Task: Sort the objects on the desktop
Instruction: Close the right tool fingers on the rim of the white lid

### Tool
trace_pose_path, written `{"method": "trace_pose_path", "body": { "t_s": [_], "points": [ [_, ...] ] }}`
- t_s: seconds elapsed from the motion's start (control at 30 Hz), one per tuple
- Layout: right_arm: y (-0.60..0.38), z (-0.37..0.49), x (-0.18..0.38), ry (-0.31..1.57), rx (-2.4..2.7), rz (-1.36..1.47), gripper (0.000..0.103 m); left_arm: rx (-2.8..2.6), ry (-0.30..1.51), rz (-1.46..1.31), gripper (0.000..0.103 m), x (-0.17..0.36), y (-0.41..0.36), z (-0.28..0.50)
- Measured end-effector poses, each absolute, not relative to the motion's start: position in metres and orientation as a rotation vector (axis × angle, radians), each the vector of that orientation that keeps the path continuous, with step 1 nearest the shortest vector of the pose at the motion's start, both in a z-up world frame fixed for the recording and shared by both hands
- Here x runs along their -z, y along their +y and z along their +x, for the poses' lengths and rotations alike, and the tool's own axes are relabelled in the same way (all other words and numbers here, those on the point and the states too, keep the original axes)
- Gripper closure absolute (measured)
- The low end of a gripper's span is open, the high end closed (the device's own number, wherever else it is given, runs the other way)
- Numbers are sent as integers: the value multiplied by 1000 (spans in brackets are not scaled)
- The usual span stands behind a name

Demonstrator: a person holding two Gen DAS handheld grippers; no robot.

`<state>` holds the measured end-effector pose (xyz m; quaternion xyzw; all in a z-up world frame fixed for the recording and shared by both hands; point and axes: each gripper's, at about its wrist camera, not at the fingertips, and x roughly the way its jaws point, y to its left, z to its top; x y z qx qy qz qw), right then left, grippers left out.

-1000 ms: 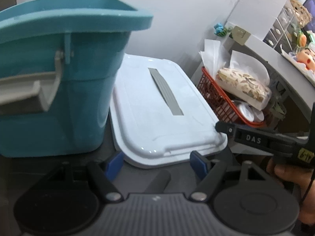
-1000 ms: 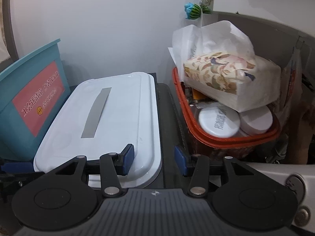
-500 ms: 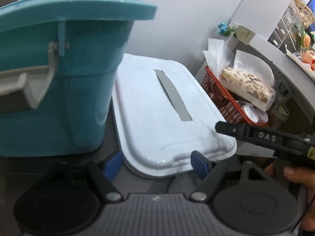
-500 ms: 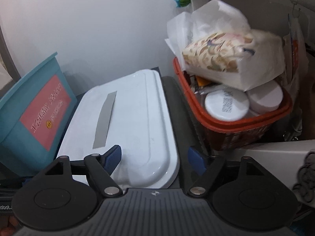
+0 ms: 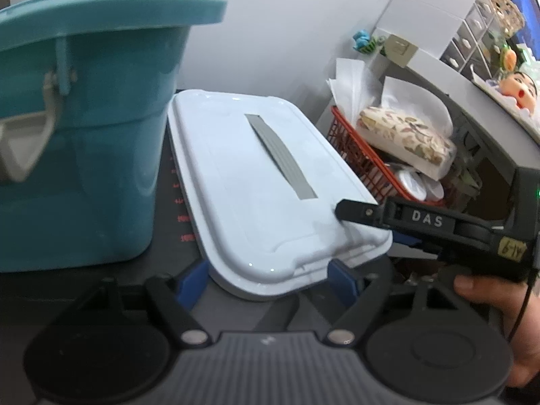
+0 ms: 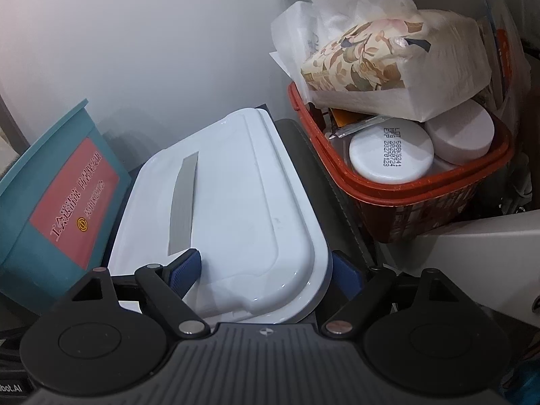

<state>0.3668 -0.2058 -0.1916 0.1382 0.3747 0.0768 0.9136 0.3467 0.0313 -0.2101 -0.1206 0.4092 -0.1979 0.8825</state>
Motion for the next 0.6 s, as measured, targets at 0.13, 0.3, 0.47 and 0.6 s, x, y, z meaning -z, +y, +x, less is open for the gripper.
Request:
{"method": "trace_pose_path", "body": {
  "t_s": [0.13, 0.3, 0.47, 0.6],
  "points": [
    [-205, 366, 189, 766, -159, 272, 24, 387, 847, -246, 24, 208, 35, 346],
    [-204, 357, 184, 741, -147, 180, 27, 351, 841, -286, 24, 208, 43, 350],
    [-206, 352, 181, 750, -144, 166, 27, 350, 847, -308, 24, 210, 44, 352],
    [-209, 346, 177, 773, -137, 155, 27, 357, 845, -303, 24, 209, 42, 351]
  ]
}}
